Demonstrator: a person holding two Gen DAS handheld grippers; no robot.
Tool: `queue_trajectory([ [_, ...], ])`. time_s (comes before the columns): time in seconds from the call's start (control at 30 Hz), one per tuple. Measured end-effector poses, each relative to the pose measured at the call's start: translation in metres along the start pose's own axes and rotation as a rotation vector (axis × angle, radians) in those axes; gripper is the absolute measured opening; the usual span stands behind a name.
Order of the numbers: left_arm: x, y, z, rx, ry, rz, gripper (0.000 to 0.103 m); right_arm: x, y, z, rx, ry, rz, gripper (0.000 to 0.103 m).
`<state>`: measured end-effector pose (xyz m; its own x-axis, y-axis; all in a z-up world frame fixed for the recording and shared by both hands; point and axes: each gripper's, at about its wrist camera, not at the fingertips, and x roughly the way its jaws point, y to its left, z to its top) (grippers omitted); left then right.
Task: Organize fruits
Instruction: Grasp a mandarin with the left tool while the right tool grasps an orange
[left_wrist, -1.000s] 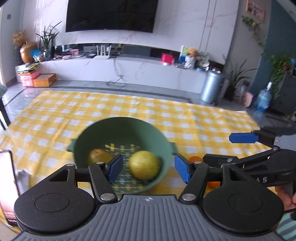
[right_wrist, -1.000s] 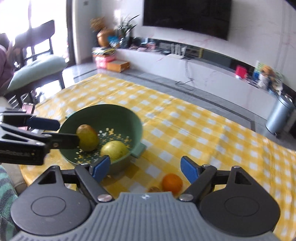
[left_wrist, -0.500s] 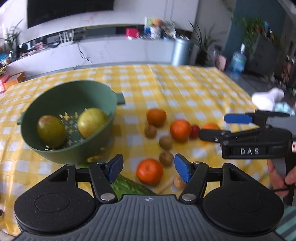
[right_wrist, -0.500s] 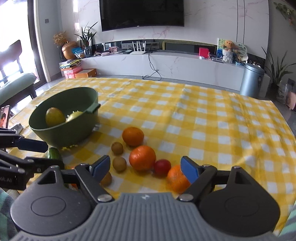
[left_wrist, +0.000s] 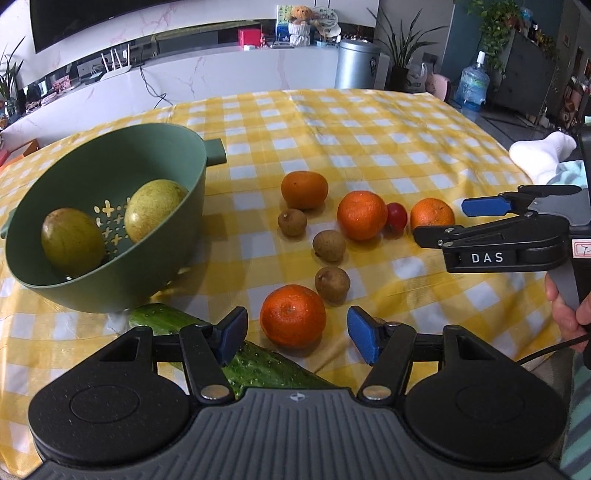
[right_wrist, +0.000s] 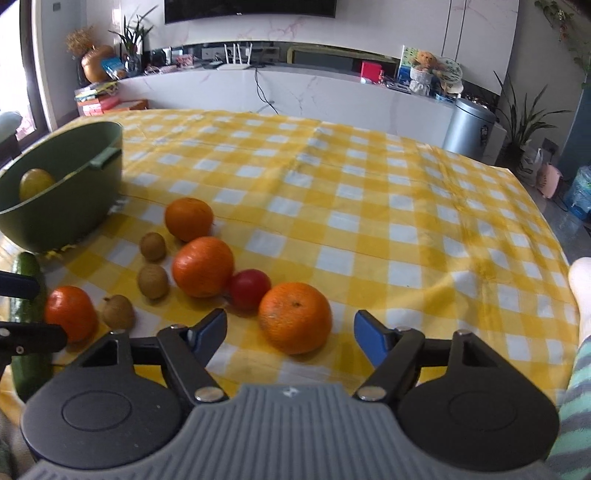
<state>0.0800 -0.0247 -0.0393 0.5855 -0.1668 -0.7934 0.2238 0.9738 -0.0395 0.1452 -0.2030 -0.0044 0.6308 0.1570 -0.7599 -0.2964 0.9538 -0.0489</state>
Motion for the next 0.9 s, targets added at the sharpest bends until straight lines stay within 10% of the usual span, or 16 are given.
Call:
queue_trajectory([
  [0.9,0.022,0.008,0.003,-0.047,0.034,-0.032,0.049,0.017,-0.008,0.002,0.052,0.064,0.034,0.044],
])
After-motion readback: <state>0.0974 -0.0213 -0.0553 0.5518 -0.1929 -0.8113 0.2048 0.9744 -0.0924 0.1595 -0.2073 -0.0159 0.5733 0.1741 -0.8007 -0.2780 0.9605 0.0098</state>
